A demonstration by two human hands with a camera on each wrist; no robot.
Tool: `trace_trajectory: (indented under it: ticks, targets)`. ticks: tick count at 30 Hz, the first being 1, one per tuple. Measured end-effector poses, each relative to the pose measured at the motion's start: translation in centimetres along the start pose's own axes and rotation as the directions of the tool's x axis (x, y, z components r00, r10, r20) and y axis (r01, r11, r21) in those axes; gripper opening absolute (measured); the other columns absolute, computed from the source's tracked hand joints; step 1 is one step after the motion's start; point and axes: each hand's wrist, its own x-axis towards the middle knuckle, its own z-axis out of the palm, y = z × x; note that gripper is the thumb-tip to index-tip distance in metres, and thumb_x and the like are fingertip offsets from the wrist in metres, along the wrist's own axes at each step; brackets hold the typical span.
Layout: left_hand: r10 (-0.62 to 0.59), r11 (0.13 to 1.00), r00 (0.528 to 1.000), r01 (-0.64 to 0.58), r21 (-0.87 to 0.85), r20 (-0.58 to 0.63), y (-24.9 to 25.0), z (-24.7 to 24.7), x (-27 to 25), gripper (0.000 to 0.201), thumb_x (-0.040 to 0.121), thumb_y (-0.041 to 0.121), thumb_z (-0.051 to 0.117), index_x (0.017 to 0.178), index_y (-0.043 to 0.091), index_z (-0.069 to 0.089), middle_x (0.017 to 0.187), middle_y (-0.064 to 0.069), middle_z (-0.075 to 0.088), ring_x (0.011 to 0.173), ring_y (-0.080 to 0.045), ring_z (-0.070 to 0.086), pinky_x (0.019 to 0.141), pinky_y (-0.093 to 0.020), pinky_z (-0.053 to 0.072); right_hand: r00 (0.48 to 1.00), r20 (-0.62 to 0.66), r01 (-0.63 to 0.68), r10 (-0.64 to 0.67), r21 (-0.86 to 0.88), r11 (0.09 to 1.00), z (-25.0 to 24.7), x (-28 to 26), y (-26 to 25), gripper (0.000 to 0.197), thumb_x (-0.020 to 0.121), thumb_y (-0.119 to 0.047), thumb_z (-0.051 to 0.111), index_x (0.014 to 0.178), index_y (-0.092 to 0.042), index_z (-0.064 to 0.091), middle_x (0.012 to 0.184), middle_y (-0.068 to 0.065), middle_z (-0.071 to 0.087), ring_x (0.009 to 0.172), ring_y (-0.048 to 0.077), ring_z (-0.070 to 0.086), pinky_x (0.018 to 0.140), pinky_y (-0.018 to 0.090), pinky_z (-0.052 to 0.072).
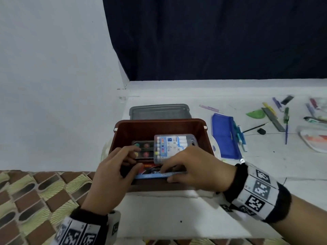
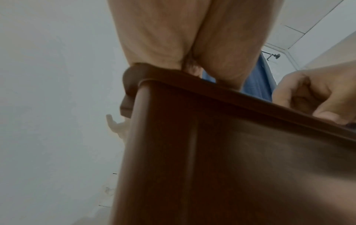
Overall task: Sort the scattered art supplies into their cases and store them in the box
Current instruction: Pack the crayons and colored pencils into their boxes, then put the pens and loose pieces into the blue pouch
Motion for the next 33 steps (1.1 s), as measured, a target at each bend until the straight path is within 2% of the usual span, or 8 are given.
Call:
trace_trajectory:
  ticks: [2,6,12,19,21,24,28,33]
  targets:
    - [0.014,0.999,1.0,-0.015,0.036,0.023,-0.2,0.0,-0.1,0.037,0.084,0.023,0.074,0.119,0.029,0.062,0.098,0.017,0.058,0.09,-0.003,0.061,0.079,-0.018,0.052,0.998,0.042,-0.059,0.056,0.092,0.994,0.0,-0.4,0.7,0.021,0.091,-0.03,0.07,0.112,-0.027,0.073,0.105,-0.013,0.073,0.096,-0.001,0.063,0.08,0.007,0.043]
    - [0.049,0.995,0.998,-0.052,0.088,0.037,-0.2,0.3,-0.2,0.029,0.092,0.034,0.063,0.121,0.032,0.06,0.099,0.02,0.057,0.09,-0.001,0.059,0.075,-0.018,0.052,0.991,0.098,-0.107,0.091,0.17,0.98,0.7,-1.2,1.7,0.018,0.097,-0.034,0.061,0.11,-0.027,0.071,0.102,-0.013,0.072,0.093,0.0,0.065,0.085,0.026,0.053]
    - [0.091,0.98,0.99,-0.109,0.169,0.111,1.2,1.4,0.0,0.036,0.094,0.058,0.046,0.123,0.04,0.055,0.104,0.026,0.055,0.092,0.004,0.055,0.072,-0.018,0.049,0.994,0.055,-0.107,0.095,0.306,0.946,1.6,-1.7,2.5,0.02,0.098,-0.037,0.059,0.108,-0.023,0.07,0.105,-0.011,0.07,0.102,0.005,0.062,0.087,0.03,0.053]
    - [0.031,0.987,0.999,-0.029,-0.156,0.01,4.5,3.9,0.6,0.023,0.092,0.038,0.056,0.112,0.03,0.064,0.096,0.012,0.067,0.099,0.002,0.063,0.076,-0.019,0.056,0.992,-0.129,0.029,0.005,0.26,0.965,1.0,-4.0,3.4,0.019,0.096,-0.023,0.063,0.109,-0.013,0.073,0.103,-0.003,0.073,0.094,0.005,0.065,0.083,0.019,0.05]
    - [0.005,0.972,1.0,-0.008,-0.235,-0.014,6.0,4.8,0.6,0.016,0.097,0.039,0.058,0.109,0.031,0.066,0.091,0.011,0.067,0.094,-0.003,0.065,0.075,-0.022,0.054,0.978,-0.207,0.065,-0.013,0.248,0.966,0.2,-5.5,4.3,0.016,0.095,-0.018,0.064,0.107,-0.011,0.074,0.099,-0.002,0.073,0.09,0.006,0.065,0.08,0.019,0.05]
    - [-0.034,0.956,0.997,0.012,-0.292,-0.07,8.3,6.4,0.6,0.021,0.093,0.048,0.052,0.105,0.035,0.065,0.087,0.008,0.066,0.086,-0.009,0.065,0.073,-0.014,0.049,0.953,-0.301,0.103,-0.014,0.282,0.954,-1.2,-8.2,5.9,0.014,0.094,-0.013,0.065,0.104,-0.009,0.074,0.097,-0.002,0.074,0.085,0.005,0.065,0.077,0.015,0.049]
    - [-0.043,0.943,0.989,-0.006,-0.334,-0.141,12.6,9.4,0.8,0.025,0.094,0.045,0.05,0.102,0.028,0.066,0.077,0.002,0.061,0.074,-0.01,0.061,0.071,-0.017,0.047,0.923,-0.381,0.099,0.046,0.352,0.931,-3.0,-12.4,9.5,0.011,0.094,-0.012,0.066,0.101,-0.009,0.074,0.088,-0.007,0.072,0.076,0.008,0.065,0.069,0.02,0.051]
    - [-0.073,0.892,0.982,-0.013,-0.452,-0.174,18.1,14.0,1.5,0.01,0.1,0.019,0.056,0.098,0.018,0.066,0.061,-0.005,0.05,0.056,-0.022,0.05,0.055,-0.026,0.044,0.889,-0.424,0.011,0.172,0.396,0.918,-4.4,-18.5,16.0,0.008,0.093,-0.013,0.067,0.096,-0.016,0.073,0.076,-0.012,0.07,0.07,0.011,0.067,0.065,0.029,0.054]
